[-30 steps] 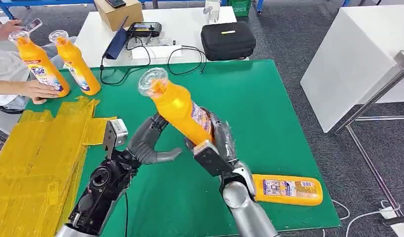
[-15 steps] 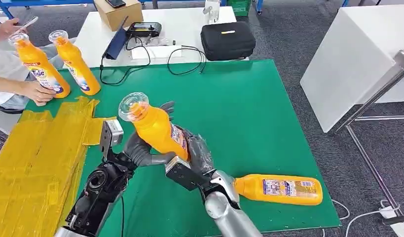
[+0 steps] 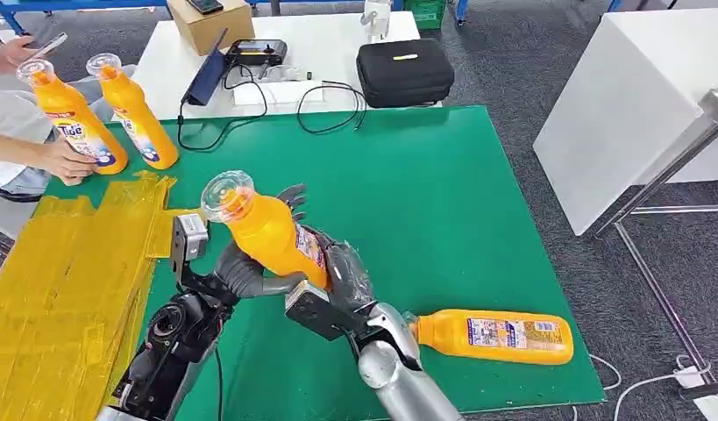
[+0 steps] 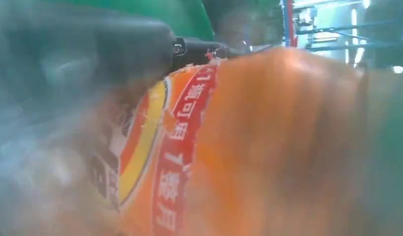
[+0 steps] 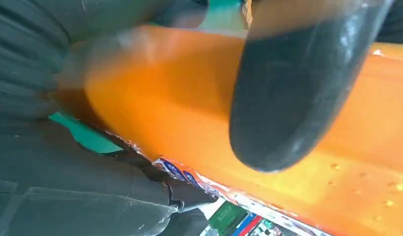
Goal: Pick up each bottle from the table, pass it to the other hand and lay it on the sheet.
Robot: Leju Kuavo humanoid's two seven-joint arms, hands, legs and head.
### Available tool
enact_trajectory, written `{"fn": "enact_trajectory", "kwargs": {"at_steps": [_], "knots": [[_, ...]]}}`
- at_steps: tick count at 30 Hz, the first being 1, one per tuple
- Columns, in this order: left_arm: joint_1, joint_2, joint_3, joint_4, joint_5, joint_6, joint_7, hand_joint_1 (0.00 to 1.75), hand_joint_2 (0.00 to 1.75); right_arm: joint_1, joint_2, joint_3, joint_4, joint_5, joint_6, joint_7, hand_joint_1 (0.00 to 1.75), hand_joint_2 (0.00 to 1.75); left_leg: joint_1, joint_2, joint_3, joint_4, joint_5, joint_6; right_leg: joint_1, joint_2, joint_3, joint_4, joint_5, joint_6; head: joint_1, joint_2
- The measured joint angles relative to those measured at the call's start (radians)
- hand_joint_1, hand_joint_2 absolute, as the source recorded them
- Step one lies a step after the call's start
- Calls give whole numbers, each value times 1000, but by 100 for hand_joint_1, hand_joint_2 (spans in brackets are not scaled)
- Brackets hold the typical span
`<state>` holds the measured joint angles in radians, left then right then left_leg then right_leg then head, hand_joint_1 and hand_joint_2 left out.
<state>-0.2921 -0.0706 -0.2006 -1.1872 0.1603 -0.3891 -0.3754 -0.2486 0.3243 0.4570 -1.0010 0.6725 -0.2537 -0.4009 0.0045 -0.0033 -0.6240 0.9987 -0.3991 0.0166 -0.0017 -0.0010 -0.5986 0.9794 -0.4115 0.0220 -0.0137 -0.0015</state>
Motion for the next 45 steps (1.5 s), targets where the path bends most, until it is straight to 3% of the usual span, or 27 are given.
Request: {"fn": "enact_trajectory", "kwargs": {"at_steps": [19, 20, 21, 32, 38, 42, 45], "knots": [[9, -7, 27, 0, 47, -6, 5, 175, 175, -2, 0, 7, 6, -11, -37, 0, 175, 175, 0, 0, 0, 0, 0, 0, 0, 0, 0, 0, 0, 0, 0, 0], [10, -7, 27, -1, 51, -6, 5, 175, 175, -3, 0, 6, 5, -11, -43, 0, 70, 175, 0, 0, 0, 0, 0, 0, 0, 0, 0, 0, 0, 0, 0, 0], [12, -8, 30, -3, 54, -6, 5, 175, 175, -3, -2, 6, 3, -11, -48, 0, 0, 175, 0, 0, 0, 0, 0, 0, 0, 0, 0, 0, 0, 0, 0, 0], [17, -15, 87, -66, 43, 54, -2, 175, 175, 77, -41, -84, -180, -51, -144, -19, 0, 175, 0, 0, 0, 0, 0, 0, 0, 0, 0, 0, 0, 0, 0, 0], [5, 4, 162, -109, -148, 240, -3, 175, 175, 159, -79, -216, -411, -85, -199, -19, 0, 175, 0, 0, 0, 0, 0, 0, 0, 0, 0, 0, 0, 0, 0, 0], [-33, 23, 212, -114, -430, 428, 33, 175, 175, 225, -86, -299, -558, -109, -231, -33, 0, 175, 0, -1, 0, 0, 0, 0, 0, 0, 0, 0, 0, 0, 0, 0], [-55, 32, 229, -114, -515, 468, 43, 175, 175, 265, -87, -331, -637, -121, -242, -40, 0, 175, 0, 0, 0, 0, 0, 0, 0, 0, 0, 0, 0, 0, 0, 0]]}}
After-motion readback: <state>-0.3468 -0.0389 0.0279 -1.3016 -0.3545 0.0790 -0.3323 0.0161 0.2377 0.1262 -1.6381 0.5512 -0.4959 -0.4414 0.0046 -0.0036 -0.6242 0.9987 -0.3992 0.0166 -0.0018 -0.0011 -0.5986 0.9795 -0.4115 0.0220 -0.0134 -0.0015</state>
